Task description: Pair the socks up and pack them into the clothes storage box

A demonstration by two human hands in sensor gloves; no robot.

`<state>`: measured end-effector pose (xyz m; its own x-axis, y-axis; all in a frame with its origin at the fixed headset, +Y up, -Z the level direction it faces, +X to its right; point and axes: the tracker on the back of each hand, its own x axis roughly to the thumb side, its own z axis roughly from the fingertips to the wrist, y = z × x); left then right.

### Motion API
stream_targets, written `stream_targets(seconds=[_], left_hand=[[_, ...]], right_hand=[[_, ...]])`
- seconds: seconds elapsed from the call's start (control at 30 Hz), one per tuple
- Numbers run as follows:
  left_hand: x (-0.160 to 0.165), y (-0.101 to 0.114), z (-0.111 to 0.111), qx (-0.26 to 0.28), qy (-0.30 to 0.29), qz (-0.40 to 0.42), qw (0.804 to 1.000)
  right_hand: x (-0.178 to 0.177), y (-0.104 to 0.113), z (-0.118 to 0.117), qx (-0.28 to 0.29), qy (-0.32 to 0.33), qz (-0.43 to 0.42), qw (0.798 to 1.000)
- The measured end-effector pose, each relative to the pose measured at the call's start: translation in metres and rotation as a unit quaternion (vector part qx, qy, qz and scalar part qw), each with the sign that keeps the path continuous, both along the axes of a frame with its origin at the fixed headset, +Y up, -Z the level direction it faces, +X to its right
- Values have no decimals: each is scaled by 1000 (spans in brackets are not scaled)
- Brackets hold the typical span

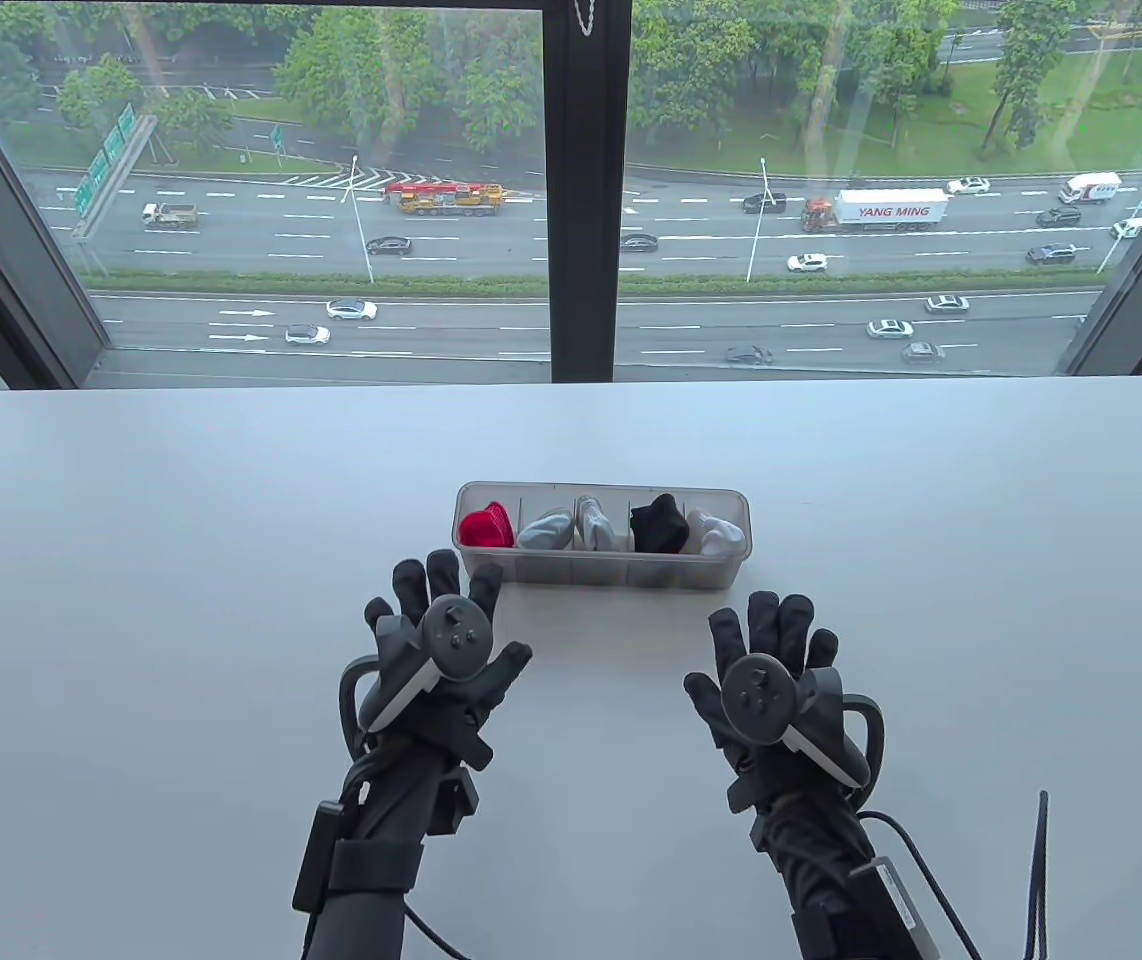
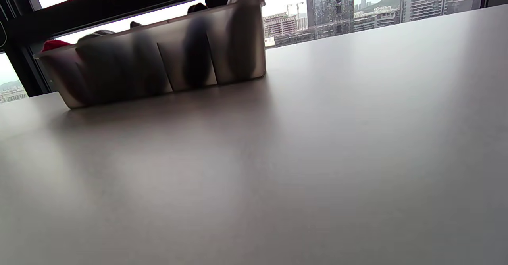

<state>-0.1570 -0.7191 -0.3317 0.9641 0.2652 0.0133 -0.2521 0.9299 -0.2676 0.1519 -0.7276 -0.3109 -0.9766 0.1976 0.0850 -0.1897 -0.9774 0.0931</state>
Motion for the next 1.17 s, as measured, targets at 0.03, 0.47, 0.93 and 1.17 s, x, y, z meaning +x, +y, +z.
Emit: stream_targets(seconds=[0.03,0.47,0.93,1.17], left_hand=[[1,-2,8,-8,1,-14,1000],[16,-18,31,-35,-10,-54,998],[15,-19,32,-28,-8,-44,999],[14,-20,31,-32,-6,-46,998]], right_hand=[[1,0,1,0,2,8,1000],[12,-10,4,-30,1,23,999],[11,-10,6,-37,-3,15,999],[11,-11,6,-34,-1,18,999]])
